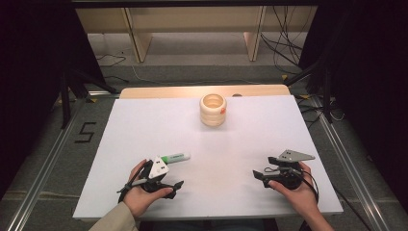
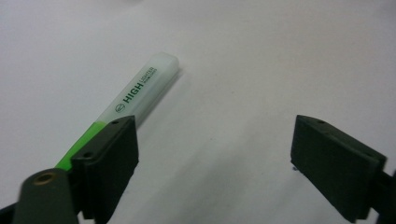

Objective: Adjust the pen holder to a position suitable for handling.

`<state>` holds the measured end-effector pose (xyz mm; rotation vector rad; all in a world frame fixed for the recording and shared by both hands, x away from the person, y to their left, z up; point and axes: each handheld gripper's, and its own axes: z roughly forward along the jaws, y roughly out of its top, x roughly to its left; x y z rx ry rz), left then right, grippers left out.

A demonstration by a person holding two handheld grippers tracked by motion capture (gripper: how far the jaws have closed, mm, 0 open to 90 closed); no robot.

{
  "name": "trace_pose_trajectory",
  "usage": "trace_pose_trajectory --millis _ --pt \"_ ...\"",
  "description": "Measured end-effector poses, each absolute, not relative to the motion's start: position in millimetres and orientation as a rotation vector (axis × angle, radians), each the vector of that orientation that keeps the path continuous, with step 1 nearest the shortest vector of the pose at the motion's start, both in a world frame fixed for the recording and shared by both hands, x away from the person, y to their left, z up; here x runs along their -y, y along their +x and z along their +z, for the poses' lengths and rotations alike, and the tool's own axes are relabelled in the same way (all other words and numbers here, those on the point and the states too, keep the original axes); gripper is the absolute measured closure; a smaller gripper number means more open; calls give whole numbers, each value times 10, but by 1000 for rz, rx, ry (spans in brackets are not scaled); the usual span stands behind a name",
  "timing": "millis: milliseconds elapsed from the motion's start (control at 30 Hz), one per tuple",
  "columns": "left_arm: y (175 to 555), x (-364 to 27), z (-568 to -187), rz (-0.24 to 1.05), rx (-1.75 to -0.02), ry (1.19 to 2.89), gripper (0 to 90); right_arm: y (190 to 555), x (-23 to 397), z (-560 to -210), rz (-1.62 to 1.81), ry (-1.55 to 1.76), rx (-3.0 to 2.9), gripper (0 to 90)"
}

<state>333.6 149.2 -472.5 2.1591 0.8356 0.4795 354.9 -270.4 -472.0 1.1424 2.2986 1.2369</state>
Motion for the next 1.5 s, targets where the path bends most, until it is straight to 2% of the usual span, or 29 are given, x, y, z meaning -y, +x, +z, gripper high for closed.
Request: trace_pose_trajectory --millis 1500 --pt "3361 -1511 -4733 522 -867 2159 159 3550 2722 -4719 1233 1156 -2284 164"
